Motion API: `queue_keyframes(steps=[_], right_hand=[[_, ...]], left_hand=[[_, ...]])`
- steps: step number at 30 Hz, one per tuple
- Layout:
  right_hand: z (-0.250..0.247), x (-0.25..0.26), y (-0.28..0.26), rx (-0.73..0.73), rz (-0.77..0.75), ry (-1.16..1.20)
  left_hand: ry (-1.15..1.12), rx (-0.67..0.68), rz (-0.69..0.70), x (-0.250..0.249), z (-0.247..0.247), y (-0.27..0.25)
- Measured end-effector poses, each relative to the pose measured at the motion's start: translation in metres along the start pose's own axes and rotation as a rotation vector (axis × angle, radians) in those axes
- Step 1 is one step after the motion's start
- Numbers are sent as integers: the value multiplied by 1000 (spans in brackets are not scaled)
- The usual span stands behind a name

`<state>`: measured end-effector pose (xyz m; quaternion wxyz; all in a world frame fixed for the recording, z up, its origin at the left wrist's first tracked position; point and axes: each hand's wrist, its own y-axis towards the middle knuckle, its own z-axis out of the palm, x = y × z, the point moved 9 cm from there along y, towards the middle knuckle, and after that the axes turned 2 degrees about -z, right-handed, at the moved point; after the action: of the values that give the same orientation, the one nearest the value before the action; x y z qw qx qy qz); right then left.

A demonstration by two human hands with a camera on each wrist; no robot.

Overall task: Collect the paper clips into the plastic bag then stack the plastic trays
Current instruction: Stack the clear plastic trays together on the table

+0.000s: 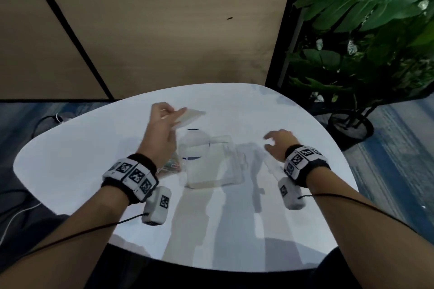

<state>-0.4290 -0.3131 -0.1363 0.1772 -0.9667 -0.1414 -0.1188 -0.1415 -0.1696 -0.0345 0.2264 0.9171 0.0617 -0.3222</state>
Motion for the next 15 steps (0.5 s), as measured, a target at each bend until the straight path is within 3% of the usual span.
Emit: queue_keyframes(steps=[2, 4, 7, 9, 13, 15], right_hand=[[8, -53, -2, 27, 246, -101], [27, -99, -9, 84, 440, -151], [46, -138, -17, 146, 583, -95], [52, -142, -20, 189, 600, -11], [41, -138, -23, 86, 597, -2], [41, -138, -27, 93, 616, -25]], left_hand=[[-29, 155, 28, 1, 39, -7], [-65, 408, -91, 22, 81, -25], [29, 715, -159, 36, 123, -55], [21, 766, -203, 33, 132, -58], [-205, 686, -245, 25, 143, -46], [-144, 646, -246, 30, 147, -41]])
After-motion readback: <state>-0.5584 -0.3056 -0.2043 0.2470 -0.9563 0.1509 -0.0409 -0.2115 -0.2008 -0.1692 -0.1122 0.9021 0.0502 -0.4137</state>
